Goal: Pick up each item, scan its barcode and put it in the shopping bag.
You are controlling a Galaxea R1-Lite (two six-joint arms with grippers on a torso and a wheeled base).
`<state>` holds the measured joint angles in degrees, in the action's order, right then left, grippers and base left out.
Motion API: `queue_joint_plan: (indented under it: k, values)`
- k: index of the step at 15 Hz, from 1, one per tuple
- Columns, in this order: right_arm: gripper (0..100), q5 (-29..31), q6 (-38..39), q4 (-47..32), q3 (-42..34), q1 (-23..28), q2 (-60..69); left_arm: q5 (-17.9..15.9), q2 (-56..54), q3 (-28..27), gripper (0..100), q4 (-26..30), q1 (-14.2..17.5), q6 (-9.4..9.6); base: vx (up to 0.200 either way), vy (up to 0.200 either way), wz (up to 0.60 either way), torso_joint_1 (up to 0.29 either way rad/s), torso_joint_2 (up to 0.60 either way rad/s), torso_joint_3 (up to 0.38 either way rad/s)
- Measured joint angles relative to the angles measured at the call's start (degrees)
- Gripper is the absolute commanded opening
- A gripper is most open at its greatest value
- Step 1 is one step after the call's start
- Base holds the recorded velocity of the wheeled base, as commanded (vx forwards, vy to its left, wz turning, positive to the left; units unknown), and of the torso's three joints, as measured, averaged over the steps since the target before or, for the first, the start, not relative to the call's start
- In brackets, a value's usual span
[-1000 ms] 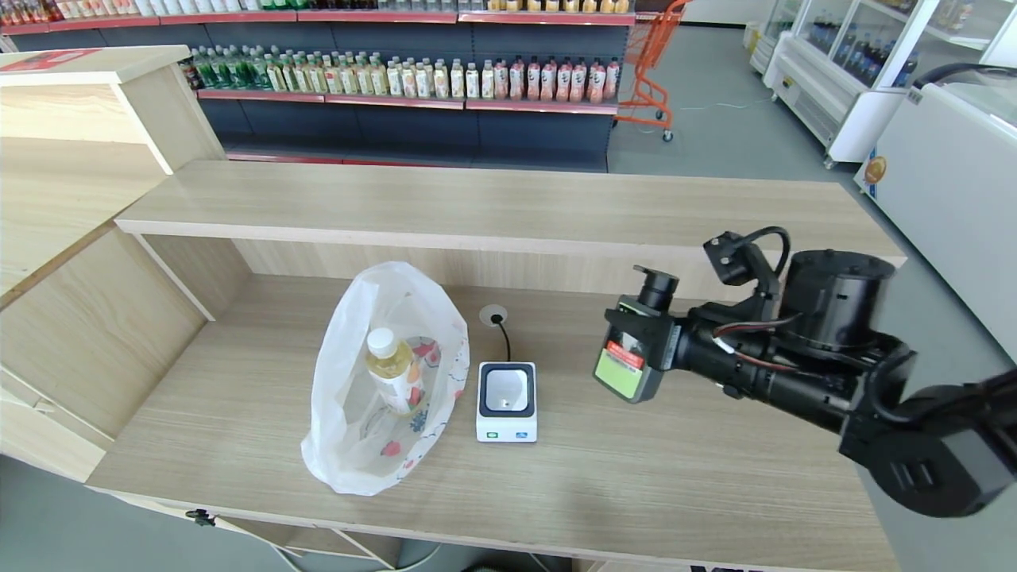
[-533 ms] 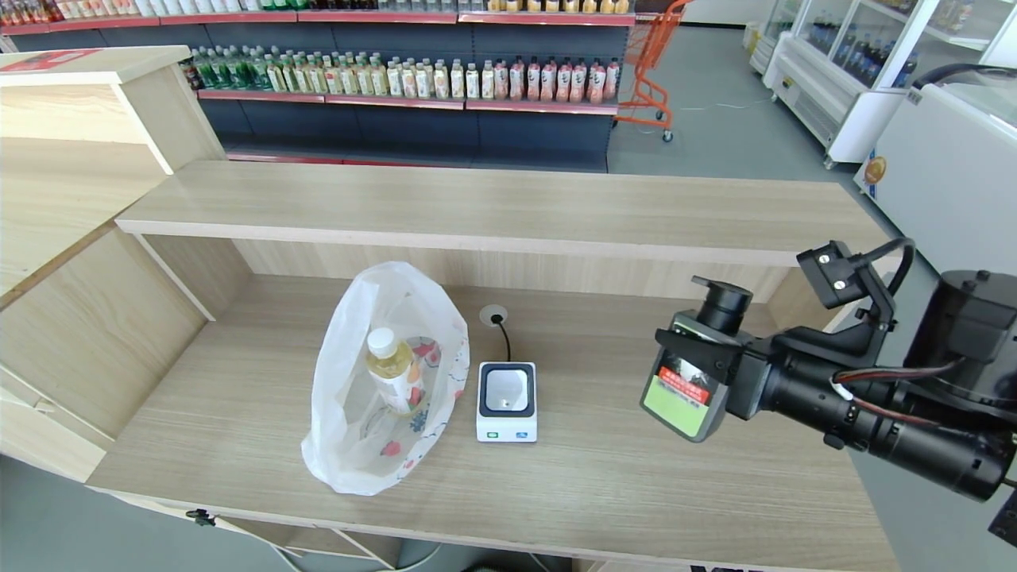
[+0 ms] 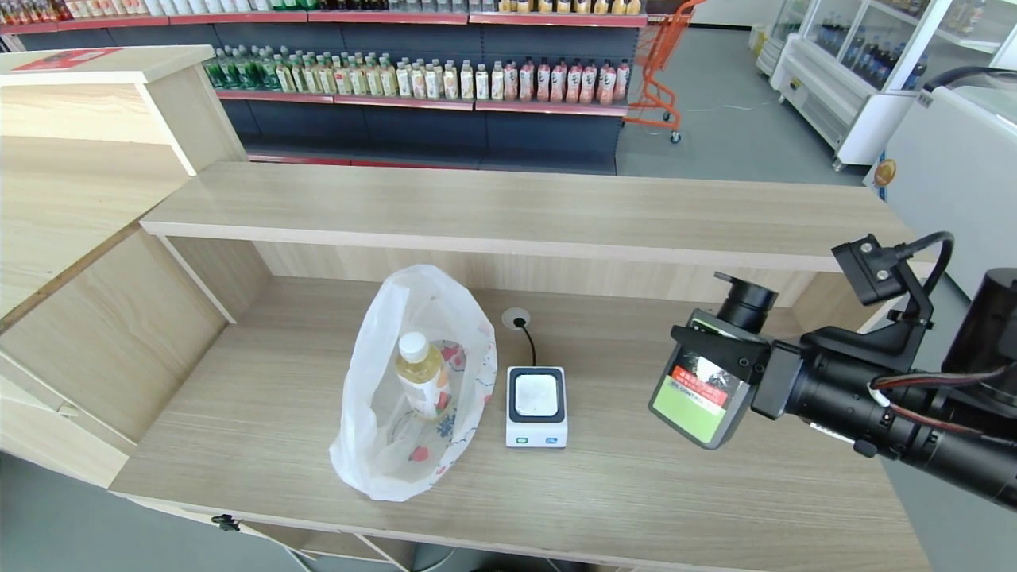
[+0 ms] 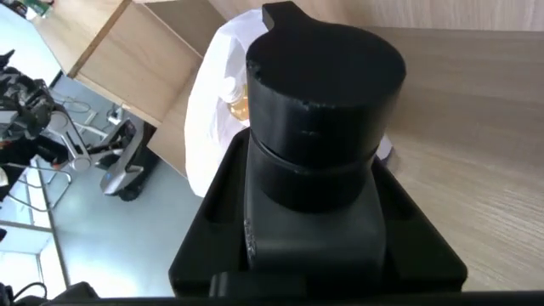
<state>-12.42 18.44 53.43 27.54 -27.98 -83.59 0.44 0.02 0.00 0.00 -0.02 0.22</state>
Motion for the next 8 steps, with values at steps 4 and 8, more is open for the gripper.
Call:
queue_joint_plan:
  k: [4, 8]
  values:
    - [0, -0.06, -0.02, -0.01, 0.9, 0.04, -0.87, 0.0, 0.0, 0.0, 100, 0.0, 0.02, 0.18, 0.0, 0.2, 0.0, 0.002, 0.0, 0.0]
    - [0, -1.26, -0.11, 0.05, 3.88, -0.2, -5.24, 0.07, 0.0, 0.0, 100, 0.0, -0.02, 0.05, 0.0, 0.05, 0.0, 0.001, 0.0, 0.001]
